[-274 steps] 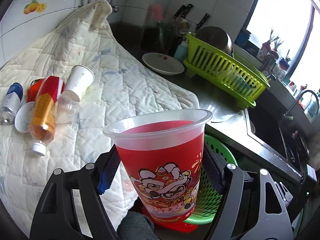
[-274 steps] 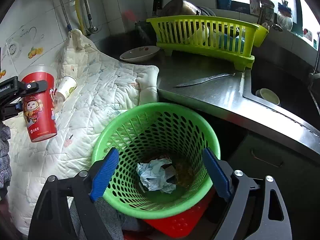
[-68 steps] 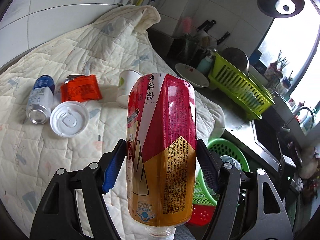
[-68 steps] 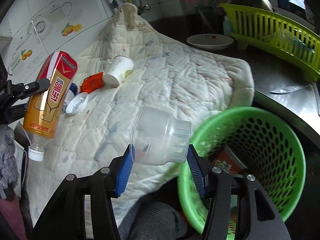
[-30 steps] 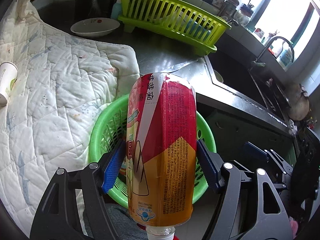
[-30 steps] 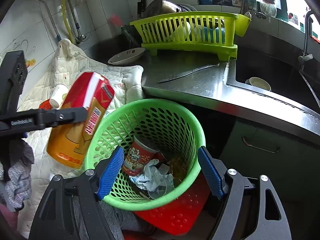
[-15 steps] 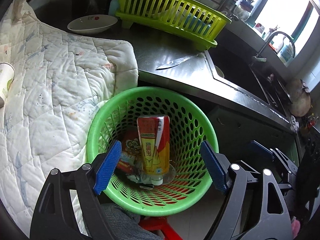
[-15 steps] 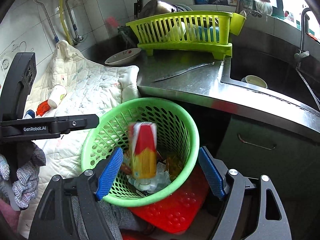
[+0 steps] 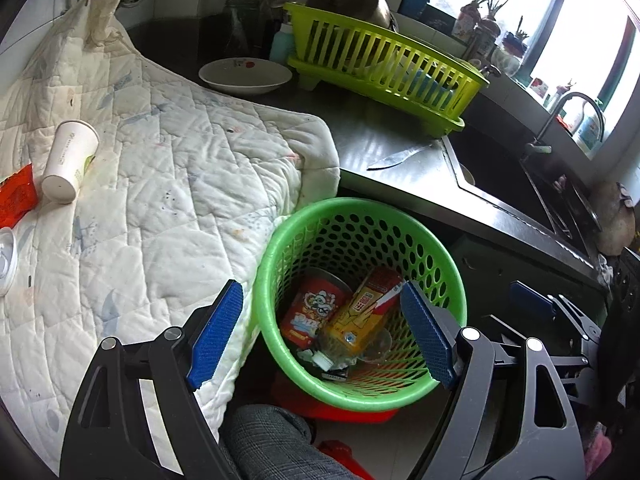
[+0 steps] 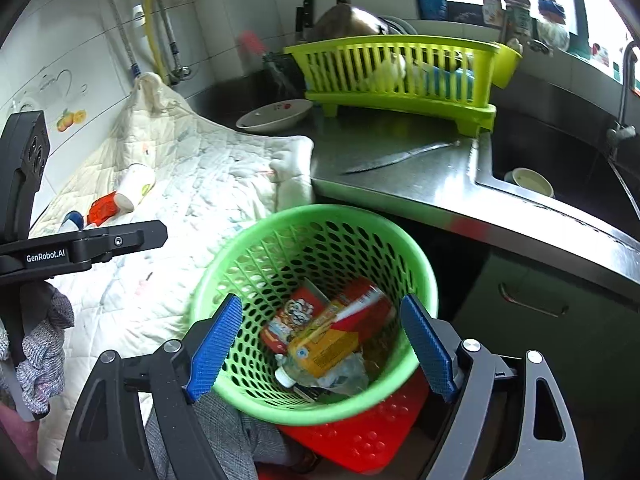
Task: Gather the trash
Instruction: 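Move both tools back over the remaining trash on the cloth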
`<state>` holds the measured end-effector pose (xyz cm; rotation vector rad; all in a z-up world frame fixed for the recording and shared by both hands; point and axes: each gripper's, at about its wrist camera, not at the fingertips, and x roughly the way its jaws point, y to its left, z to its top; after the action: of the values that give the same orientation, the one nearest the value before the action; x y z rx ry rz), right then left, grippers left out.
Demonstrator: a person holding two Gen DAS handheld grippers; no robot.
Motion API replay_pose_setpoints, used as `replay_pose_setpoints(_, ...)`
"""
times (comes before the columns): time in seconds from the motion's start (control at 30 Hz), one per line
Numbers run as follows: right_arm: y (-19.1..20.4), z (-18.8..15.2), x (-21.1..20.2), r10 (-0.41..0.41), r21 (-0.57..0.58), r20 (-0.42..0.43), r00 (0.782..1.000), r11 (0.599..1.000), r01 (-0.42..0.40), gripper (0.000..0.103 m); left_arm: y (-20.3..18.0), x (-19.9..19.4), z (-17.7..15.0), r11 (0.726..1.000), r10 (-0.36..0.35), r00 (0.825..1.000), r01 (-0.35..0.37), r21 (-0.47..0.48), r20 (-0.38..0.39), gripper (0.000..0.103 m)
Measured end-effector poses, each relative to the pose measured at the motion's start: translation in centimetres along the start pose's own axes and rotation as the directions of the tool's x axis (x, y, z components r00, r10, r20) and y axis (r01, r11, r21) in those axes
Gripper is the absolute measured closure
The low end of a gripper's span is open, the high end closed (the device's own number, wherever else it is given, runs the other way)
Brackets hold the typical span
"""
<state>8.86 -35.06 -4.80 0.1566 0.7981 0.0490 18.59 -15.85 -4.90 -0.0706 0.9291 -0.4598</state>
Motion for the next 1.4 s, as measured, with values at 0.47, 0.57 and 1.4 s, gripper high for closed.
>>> replay_pose_setpoints(0.47,5.9,2.3,2.1,0.092,-0.08,-0.014,0.996,0.993,-0.092,0.02,7.3,-4.5,-0.7,0.981,0.167,0.983,-0.158,-0.116,0.074,0.023)
replay_pose_setpoints(0.57,7.6,2.7,2.8,0.117,-0.099,-0.024,0.993,0.988,-0.119,0.019,9.8,-5.6,-0.9,0.968,0.21,0.974,-0.195,-0.16,0.081,0.023)
replay_pose_setpoints(1.4,20.8,7.6,9.8,0.258,-0.226,-0.131,0.957,0.932,-0.282,0.019,30.6,-14.0,0.8,0.772,0.529,0.846,-0.446,-0.454,0.069,0.02)
